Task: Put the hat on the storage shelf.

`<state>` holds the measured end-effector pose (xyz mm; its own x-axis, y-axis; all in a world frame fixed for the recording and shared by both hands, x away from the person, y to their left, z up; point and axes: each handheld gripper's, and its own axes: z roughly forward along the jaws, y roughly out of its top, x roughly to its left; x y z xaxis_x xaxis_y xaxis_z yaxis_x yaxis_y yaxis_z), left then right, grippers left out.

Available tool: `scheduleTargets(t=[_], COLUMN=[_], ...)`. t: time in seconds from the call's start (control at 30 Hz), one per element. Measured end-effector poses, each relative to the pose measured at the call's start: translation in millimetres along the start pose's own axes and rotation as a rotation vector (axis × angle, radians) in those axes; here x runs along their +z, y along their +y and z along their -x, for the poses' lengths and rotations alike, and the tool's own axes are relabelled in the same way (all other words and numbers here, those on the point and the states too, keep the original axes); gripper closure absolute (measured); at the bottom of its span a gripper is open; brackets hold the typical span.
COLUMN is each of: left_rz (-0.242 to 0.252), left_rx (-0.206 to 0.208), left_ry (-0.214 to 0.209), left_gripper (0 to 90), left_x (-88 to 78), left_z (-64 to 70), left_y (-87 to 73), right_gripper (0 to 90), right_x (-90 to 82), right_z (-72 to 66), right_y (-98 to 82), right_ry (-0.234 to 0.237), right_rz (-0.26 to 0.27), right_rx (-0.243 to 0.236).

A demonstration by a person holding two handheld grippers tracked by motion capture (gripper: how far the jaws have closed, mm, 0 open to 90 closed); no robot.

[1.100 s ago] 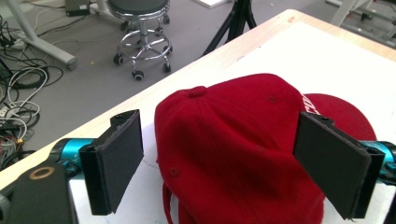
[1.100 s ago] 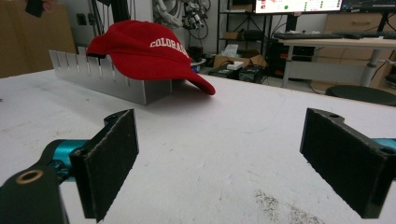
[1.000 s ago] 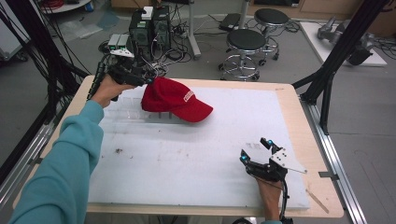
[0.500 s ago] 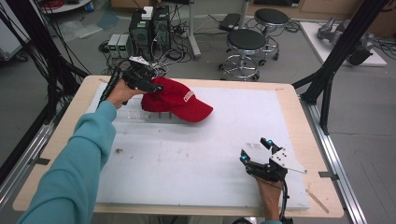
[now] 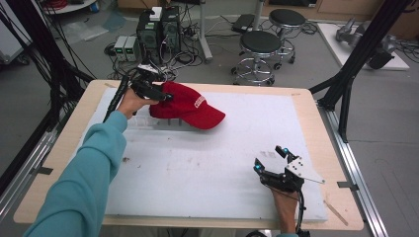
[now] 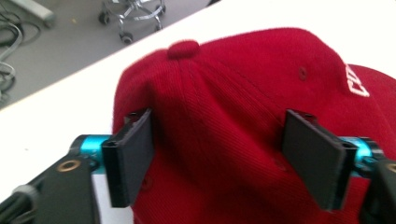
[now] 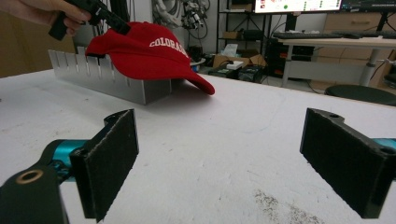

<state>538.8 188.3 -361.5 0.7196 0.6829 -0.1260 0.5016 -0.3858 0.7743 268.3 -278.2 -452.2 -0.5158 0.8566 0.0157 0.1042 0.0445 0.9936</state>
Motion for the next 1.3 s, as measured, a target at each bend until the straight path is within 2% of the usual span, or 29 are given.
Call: scheduleTargets(t=[0.17,0.37,0.47,0.63,0.8,1.03,1.07,1.13,1.3], left_rz=[-0.018,-0.001,-0.001,-0.006,0.022,0.110,0.110,0.153,0.188], left_rx=[-0.036,-0.049,-0.104,-0.105,-0.097,-0.063,-0.063,-0.048,-0.026], left_ry=[-0.023,-0.040,-0.044,-0.030,-0.032,-0.054,-0.054,-0.066,-0.078], left_gripper=[40.0,74.4,85.4,87.2,87.5,87.5,87.5,87.6,87.6], left_x=[3.6,3.5,2.5,0.9,-7.0,-25.7,-25.7,-36.8,-47.6], left_z=[-0.7,0.6,2.0,4.2,7.8,19.7,19.7,25.9,31.3], left_y=[-1.7,-1.3,0.4,1.8,5.7,16.2,16.2,21.2,24.9], right_gripper=[10.6,10.6,10.6,10.6,10.6,10.6,10.6,10.6,10.6], right_x=[0.1,0.0,0.0,0.1,0.1,0.2,0.1,0.0,-0.5], right_z=[-0.1,-0.1,0.0,0.0,-0.1,-0.2,-0.2,0.1,1.3], right_y=[0.0,0.0,0.0,0.0,0.0,0.1,0.1,0.1,0.1], right_ry=[0.000,0.000,0.001,0.001,-0.001,-0.002,-0.002,-0.004,-0.004], right_rz=[0.000,0.000,0.000,0.001,0.001,0.000,-0.001,0.002,0.005], right_rx=[-0.002,-0.003,-0.006,-0.011,-0.011,-0.010,-0.005,-0.004,0.010])
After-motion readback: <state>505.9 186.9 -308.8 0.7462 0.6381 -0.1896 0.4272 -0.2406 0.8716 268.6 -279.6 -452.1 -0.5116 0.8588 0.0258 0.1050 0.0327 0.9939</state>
